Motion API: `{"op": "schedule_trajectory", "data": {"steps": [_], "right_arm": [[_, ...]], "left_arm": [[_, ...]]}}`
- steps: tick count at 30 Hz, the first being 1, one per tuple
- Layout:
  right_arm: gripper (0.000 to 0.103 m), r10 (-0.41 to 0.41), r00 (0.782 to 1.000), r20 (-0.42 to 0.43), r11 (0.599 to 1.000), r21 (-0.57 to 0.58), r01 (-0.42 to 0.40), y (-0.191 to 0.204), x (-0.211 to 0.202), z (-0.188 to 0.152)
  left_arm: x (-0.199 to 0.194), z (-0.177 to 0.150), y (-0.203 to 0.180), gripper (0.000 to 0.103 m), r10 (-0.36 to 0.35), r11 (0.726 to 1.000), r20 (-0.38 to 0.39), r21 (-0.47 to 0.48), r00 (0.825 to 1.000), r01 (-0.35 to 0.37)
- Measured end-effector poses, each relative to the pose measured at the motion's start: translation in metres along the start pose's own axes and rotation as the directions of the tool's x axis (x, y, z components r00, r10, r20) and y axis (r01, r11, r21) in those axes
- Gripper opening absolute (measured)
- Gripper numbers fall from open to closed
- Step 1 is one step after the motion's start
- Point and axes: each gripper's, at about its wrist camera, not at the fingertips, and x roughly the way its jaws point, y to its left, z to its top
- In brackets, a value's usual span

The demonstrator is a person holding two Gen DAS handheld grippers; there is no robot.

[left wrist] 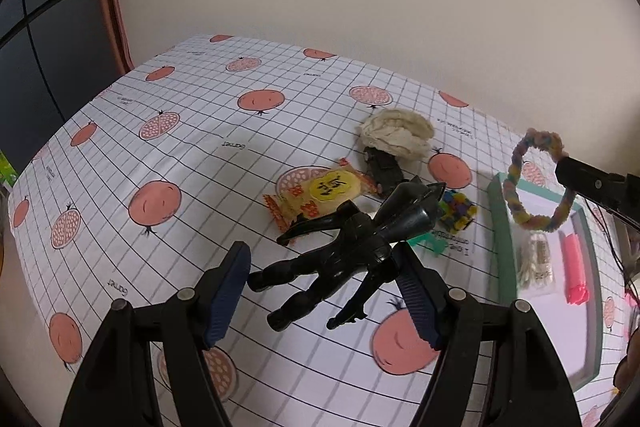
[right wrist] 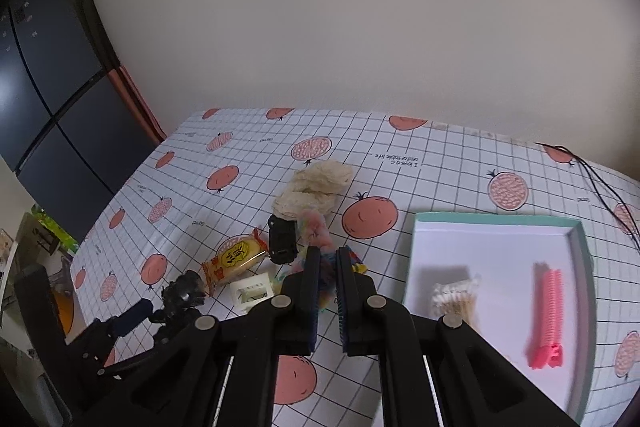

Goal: Organize objects
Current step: 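Lift and carry the pipe-cleaner toy and black figure over the tray with both tools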

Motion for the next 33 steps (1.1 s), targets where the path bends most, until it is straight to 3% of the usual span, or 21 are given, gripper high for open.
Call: {"op": "schedule_trajectory", "data": {"steps": [6, 21, 33], "right_arm": [[0.008, -0.004, 1.000, 0.012, 1.000, 0.024, 0.004, -0.016, -0.016, -0.003], [0.008, -0.086, 0.996, -0.002, 0.989, 0.124, 0.086, -0.092, -0.036, -0.021], [0.008, -0.182, 0.982, -0.049, 0.962, 0.197, 0.188, -0.154, -0.042, -0.039]], "left_arm": [[-0.007, -0.005, -0.017, 0.074, -0.019, 1.000, 0.009, -0.005, 1.000, 0.019], [-0.014, -0.027, -0.090, 0.074, -0.076, 0.991, 0.003, 0.109, 0.997, 0.075], [-0.013, -0.060, -0.167, 0.074, -0.146, 0.952, -0.047, 0.263, 0.988, 0.153]]}}
